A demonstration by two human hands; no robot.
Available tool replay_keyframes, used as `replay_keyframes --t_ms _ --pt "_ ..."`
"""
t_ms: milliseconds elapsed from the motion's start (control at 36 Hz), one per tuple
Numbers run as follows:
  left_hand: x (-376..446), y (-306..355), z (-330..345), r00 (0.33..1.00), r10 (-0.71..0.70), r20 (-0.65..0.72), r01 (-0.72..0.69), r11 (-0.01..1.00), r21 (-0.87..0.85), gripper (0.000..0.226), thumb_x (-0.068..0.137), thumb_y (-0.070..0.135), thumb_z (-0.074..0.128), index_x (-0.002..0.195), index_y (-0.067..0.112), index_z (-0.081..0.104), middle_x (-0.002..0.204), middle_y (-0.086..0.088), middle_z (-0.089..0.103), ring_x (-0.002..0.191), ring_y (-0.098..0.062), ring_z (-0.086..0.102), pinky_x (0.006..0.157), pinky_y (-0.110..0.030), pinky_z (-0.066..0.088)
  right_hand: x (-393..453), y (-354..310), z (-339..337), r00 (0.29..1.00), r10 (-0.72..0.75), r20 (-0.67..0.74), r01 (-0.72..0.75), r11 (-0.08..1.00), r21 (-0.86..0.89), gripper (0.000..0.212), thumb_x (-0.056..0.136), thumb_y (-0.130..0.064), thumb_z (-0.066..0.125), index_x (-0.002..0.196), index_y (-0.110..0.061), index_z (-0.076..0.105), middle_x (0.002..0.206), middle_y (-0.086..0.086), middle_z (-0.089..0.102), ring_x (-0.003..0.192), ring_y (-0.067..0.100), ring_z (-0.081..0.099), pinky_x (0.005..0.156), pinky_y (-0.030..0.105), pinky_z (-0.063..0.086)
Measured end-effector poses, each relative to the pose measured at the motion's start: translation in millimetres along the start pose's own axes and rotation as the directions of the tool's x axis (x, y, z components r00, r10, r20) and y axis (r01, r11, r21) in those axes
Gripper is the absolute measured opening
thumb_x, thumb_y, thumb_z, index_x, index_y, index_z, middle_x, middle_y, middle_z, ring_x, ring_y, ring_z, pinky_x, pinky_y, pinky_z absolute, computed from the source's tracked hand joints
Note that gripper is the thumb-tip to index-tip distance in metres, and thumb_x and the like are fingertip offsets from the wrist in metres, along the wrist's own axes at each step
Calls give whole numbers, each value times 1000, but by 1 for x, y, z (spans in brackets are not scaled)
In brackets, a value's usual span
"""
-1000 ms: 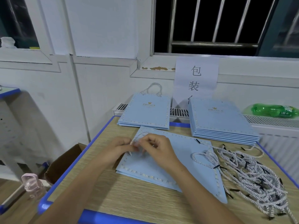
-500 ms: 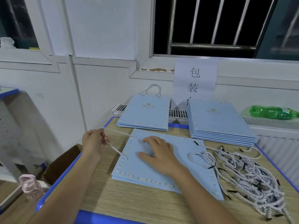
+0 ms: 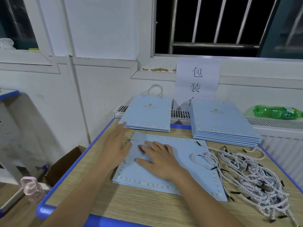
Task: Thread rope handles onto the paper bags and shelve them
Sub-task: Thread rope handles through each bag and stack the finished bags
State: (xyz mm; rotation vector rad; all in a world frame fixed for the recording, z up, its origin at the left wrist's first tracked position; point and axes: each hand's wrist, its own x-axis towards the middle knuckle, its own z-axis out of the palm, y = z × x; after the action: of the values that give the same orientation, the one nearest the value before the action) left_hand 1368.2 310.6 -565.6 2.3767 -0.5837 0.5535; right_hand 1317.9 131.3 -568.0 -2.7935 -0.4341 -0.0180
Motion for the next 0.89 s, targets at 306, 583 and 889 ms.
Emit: replay_keyframes --t_ms 306,583,889 --pt "5 14 20 784 -138 605 -90 939 331 57 102 36 13 149 19 -15 156 8 -20 141 -2 -21 114 -23 -13 0 -3 0 988 69 136 -56 994 -97 65 100 -52 13 152 -19 -6 159 -6 -13 145 9 -14 117 40 -11" --pt "8 19 17 754 -183 631 -45 944 328 60 103 34 19 149 17 -15 156 5 -22 142 -6 -20 114 -25 -12 3 -5 -3 977 109 184 -89 989 -115 67 98 -55 13 151 -19 -9 158 -5 -16 145 10 -16 117 42 -12" --pt "2 28 12 777 -219 590 -41 918 394 60 103 42 15 150 18 -12 157 3 -20 145 -11 -17 117 -36 -11 -19 -10 -9 989 62 136 -49 994 -96 70 98 -57 20 152 -17 1 160 0 -6 146 11 -8 118 39 -8"
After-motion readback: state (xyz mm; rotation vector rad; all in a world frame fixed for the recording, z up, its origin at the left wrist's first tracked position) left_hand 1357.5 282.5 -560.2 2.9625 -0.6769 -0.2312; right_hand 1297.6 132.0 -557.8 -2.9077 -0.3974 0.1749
